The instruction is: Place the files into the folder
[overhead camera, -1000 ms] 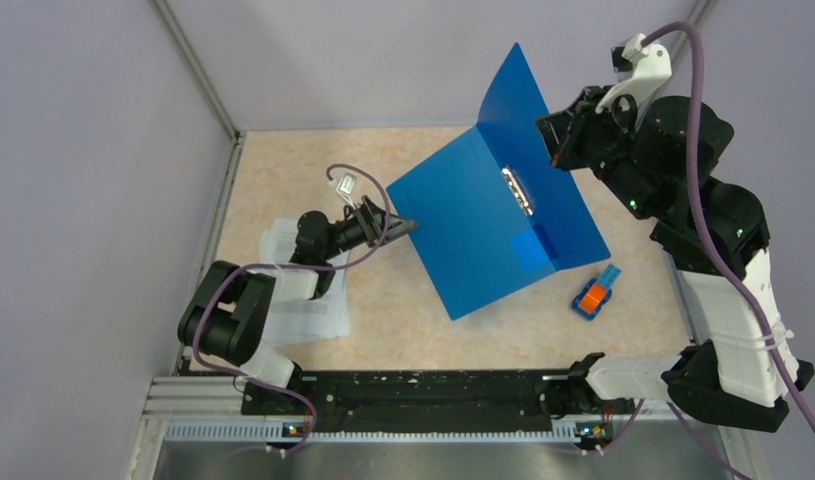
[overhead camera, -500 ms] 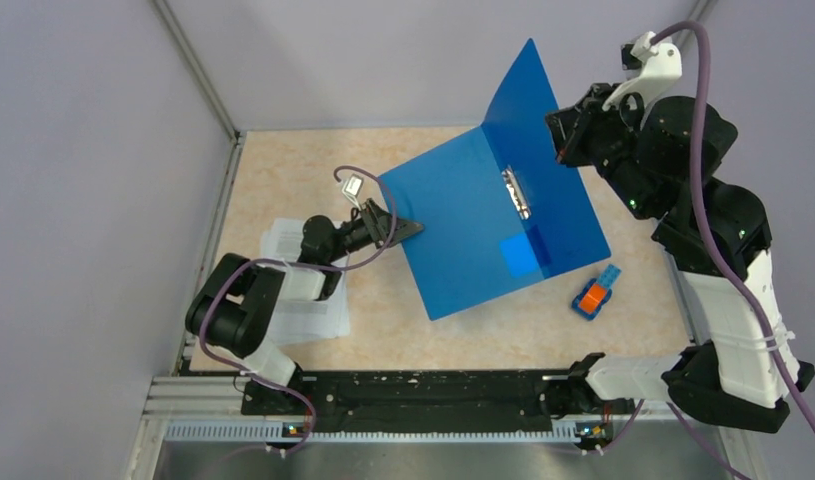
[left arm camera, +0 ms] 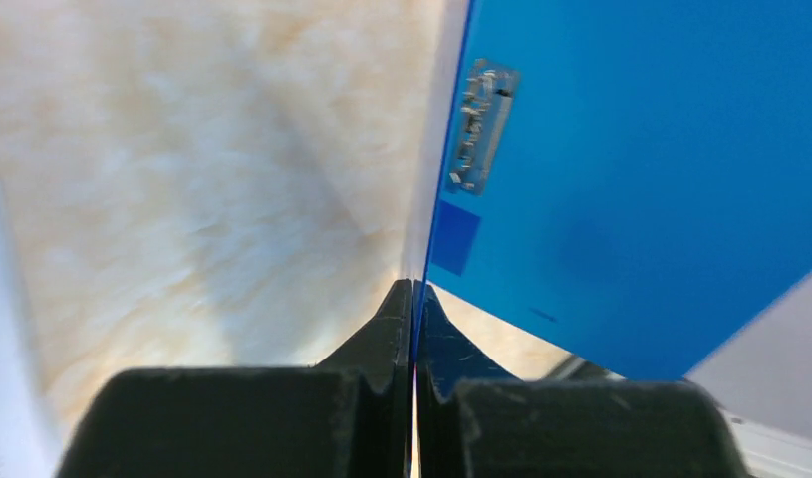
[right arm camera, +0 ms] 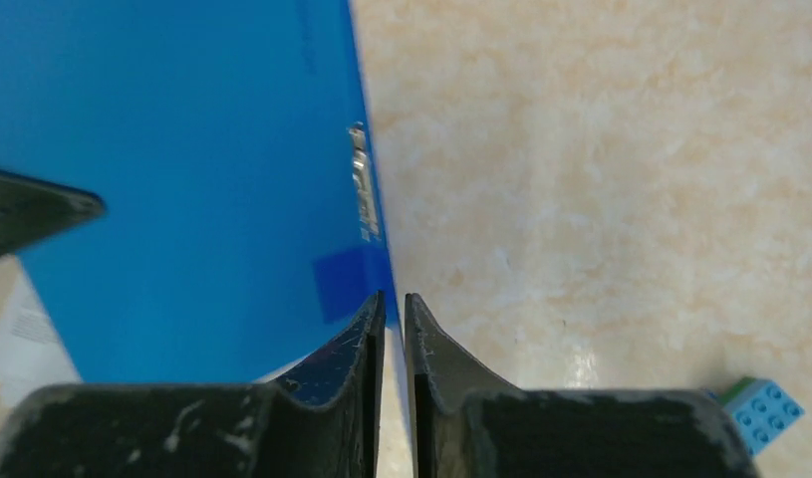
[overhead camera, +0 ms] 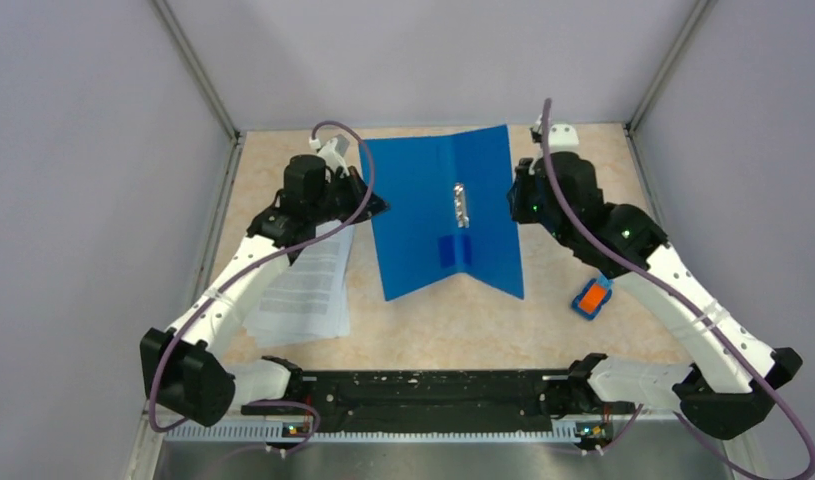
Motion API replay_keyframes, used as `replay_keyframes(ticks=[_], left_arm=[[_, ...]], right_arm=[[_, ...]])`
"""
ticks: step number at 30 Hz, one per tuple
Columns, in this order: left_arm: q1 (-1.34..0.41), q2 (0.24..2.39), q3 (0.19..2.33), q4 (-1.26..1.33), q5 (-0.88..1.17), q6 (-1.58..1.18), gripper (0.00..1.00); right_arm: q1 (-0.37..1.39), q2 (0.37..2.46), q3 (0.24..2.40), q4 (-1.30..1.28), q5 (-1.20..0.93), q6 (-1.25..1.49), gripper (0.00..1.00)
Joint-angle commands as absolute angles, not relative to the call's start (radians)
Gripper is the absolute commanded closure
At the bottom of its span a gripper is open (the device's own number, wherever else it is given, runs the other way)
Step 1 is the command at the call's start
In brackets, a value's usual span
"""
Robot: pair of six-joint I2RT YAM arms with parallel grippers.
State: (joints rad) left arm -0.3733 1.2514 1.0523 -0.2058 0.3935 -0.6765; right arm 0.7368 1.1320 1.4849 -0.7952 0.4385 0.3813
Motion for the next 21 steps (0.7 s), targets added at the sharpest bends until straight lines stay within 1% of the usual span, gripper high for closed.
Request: replay_keyframes(ticks=[1, 2, 6, 8, 10, 15, 18, 20, 21], left_arm=[[-0.365, 1.25, 1.159, -0.724, 0.219, -0.436, 1.0], [-0.366, 1.257, 1.169, -0.738, 0.221, -0.428, 1.0], [-0.355, 1.3, 1.209, -0.81, 0.214, -0.404, 1.0], [-0.347, 1.32, 1.229, -0.834, 0.208, -0.406, 1.0], [-0.344, 1.335, 1.255, -0.848, 0.213, -0.388, 1.0], [-0.322, 1.401, 1.353, -0.888, 0.178, -0.353, 1.0], [-0.318, 1.441, 1.389, -0.902, 0.175, -0.353, 1.0], [-0.312, 1.457, 1.392, -0.904, 0.15, -0.352, 1.0], [-0.309, 1.463, 1.392, -0.902, 0.148, -0.35, 0.95]], right_arm=[[0.733, 1.081, 1.376, -0.739, 0.42, 0.49, 0.81], [0.726, 1.081, 1.358, -0.744, 0.424, 0.498, 0.76], [0.684, 1.086, 1.309, -0.775, 0.456, 0.506, 0.52], [0.673, 1.091, 1.31, -0.792, 0.485, 0.504, 0.43], [0.67, 1.099, 1.317, -0.795, 0.49, 0.491, 0.37], [0.67, 1.159, 1.3, -0.734, 0.331, 0.44, 0.34], [0.67, 1.199, 1.23, -0.641, 0.225, 0.449, 0.34], [0.672, 1.22, 1.172, -0.558, 0.157, 0.468, 0.37], [0.672, 1.24, 1.149, -0.525, 0.128, 0.479, 0.38]])
